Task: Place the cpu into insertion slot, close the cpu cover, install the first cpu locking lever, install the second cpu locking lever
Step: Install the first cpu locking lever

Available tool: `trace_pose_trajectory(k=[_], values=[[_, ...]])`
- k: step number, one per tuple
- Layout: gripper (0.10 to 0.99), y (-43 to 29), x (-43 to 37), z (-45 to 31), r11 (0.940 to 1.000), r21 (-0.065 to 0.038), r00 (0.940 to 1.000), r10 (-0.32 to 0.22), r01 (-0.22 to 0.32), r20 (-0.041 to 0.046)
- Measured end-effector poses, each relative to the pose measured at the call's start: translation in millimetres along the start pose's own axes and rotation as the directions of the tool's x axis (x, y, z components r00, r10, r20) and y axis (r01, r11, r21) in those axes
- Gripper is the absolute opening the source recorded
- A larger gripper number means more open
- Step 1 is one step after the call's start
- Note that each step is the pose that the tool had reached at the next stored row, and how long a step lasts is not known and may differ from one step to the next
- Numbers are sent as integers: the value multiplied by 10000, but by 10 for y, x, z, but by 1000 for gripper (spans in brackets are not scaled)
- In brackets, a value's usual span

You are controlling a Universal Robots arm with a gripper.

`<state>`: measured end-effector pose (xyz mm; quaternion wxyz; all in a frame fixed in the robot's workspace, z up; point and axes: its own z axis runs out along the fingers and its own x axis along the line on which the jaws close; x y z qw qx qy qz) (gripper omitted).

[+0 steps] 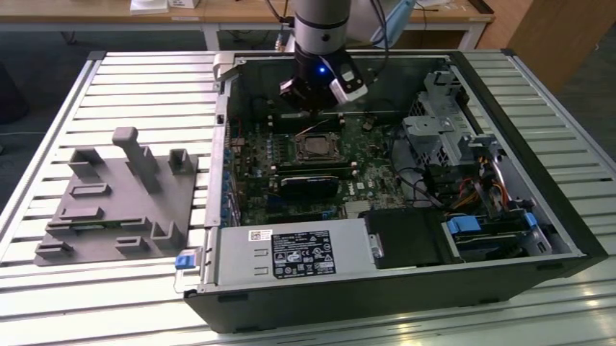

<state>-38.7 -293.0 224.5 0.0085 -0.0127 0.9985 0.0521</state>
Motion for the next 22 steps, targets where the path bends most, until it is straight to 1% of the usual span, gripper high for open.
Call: trace_pose_trajectory(k=[6, 9, 14, 22], values=[[106, 26, -52, 19, 10000, -1, 10000, -38, 38, -5], [106, 27, -65, 23, 10000, -2, 10000, -37, 37, -4], [106, 25, -110, 40, 10000, -1, 10000, -37, 37, -4], [106, 14, -167, 126, 10000, -1, 10000, -32, 32, -4]])
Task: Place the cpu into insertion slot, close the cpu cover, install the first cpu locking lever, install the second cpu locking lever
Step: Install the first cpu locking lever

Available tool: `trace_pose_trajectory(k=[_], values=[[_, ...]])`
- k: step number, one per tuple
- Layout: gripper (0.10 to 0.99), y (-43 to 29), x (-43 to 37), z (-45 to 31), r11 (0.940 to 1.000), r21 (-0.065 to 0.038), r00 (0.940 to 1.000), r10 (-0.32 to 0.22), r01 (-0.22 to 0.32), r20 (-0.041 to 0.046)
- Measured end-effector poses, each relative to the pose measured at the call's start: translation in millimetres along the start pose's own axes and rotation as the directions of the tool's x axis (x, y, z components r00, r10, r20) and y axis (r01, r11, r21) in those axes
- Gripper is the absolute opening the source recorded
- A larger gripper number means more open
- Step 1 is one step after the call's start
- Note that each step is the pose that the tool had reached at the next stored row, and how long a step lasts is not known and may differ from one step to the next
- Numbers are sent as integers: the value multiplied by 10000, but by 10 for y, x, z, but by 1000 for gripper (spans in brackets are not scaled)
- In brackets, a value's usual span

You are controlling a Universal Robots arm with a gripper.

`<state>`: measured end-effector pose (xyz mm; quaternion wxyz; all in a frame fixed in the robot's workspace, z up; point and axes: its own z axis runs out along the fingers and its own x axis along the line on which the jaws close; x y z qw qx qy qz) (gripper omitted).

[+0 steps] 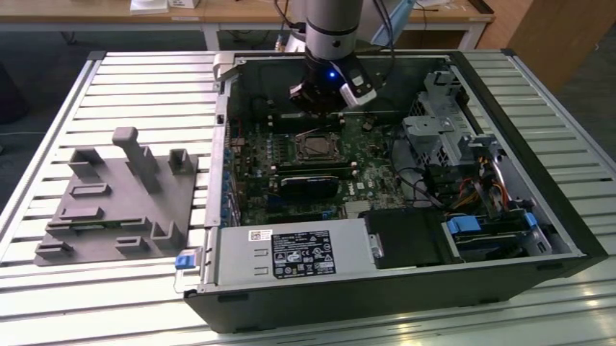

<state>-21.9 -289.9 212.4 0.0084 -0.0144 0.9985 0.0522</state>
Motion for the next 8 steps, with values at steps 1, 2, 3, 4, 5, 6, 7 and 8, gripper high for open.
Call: trace_pose_trajectory(k=[1, 2, 3, 4, 5, 6, 7, 8], values=[[106, -2, -3, 13, 10000, 0, 10000, 1, -1, 0], [106, -3, -9, 26, 10000, 0, 10000, 1, -1, 0], [106, -4, -13, 37, 10000, 0, 10000, 1, -1, 0], [106, -6, -15, 49, 10000, 0, 10000, 2, -2, 0], [106, -7, -18, 60, 10000, 0, 10000, 2, -2, 0], [106, -8, -21, 72, 10000, 1, 10000, 2, -2, 0], [106, -10, -25, 83, 10000, 2, 10000, 2, -2, -1], [106, -11, -29, 94, 10000, 1, 10000, 2, -2, 0]])
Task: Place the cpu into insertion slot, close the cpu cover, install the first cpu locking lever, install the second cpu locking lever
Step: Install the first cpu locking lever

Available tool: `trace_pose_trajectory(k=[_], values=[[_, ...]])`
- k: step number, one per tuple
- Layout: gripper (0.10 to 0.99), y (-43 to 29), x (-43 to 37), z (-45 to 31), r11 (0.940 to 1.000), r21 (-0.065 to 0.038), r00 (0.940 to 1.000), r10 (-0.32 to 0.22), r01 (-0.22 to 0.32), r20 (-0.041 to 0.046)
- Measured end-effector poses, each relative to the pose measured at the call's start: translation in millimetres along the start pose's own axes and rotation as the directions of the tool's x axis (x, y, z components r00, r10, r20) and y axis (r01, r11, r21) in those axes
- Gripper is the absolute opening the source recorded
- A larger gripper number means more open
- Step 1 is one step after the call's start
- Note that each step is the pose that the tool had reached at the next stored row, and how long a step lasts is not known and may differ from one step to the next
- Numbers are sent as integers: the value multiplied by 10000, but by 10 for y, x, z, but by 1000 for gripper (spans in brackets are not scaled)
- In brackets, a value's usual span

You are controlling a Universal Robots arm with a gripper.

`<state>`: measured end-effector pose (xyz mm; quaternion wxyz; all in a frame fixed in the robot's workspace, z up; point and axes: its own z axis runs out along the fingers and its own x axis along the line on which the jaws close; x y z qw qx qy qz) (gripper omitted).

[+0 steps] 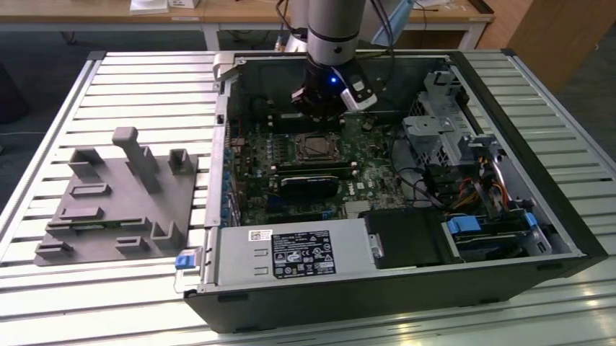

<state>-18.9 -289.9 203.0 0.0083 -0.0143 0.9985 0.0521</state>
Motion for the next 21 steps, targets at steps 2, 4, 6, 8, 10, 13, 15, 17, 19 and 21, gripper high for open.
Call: trace_pose_trajectory(k=[2, 4, 6, 8, 10, 13, 15, 17, 19, 21], values=[[106, -2, -7, 20, 10000, -1, 10000, 0, 0, 0], [106, -4, -10, 32, 10000, -1, 10000, 0, 0, 1], [106, -4, -11, 32, 10000, 1, 10000, 1, -1, 0], [106, -4, -12, 33, 10000, 0, 10000, 0, 0, 0], [106, -3, -12, 30, 10000, -1, 10000, 0, 0, 1], [106, -2, -12, 14, 10000, 0, 10000, 0, 0, 0], [106, -1, -13, 7, 10000, -3, 10000, 0, 0, 2], [106, 0, -13, 8, 10000, 15, 10000, -1, 1, 2], [106, -1, -13, 9, 10000, 69, 10000, -2, 2, -1], [106, -2, -12, 15, 9999, 154, 10000, -2, 2, -4]])
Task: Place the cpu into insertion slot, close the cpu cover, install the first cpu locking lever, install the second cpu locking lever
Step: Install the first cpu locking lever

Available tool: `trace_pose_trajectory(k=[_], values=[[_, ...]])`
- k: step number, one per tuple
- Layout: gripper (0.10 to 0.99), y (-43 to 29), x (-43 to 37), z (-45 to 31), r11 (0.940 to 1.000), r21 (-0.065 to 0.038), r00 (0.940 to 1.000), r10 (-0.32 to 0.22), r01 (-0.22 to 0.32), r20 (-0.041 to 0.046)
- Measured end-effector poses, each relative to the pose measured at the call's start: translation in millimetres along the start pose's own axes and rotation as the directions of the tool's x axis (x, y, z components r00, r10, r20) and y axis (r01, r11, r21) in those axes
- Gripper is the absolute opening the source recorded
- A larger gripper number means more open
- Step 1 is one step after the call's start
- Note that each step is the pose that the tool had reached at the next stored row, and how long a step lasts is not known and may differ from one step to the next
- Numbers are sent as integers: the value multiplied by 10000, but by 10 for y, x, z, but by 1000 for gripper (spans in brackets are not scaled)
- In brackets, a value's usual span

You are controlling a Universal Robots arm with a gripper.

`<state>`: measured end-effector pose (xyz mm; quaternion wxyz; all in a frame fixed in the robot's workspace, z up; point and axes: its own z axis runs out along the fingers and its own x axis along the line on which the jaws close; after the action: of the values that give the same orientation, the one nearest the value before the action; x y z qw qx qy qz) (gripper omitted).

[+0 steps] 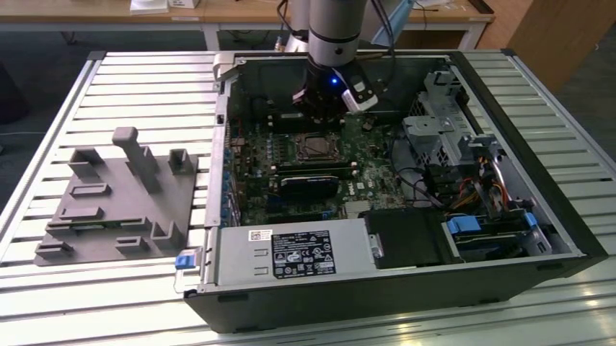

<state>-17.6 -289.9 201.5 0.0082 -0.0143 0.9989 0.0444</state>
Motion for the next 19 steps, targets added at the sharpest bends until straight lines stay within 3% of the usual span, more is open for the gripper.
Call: trace_pose_trajectory(k=[9, 19], values=[[106, -4, 1, 43, 9993, 381, 10000, -6, 6, -15], [106, -4, -6, 62, 9985, 548, 10000, 0, 3, -53]])
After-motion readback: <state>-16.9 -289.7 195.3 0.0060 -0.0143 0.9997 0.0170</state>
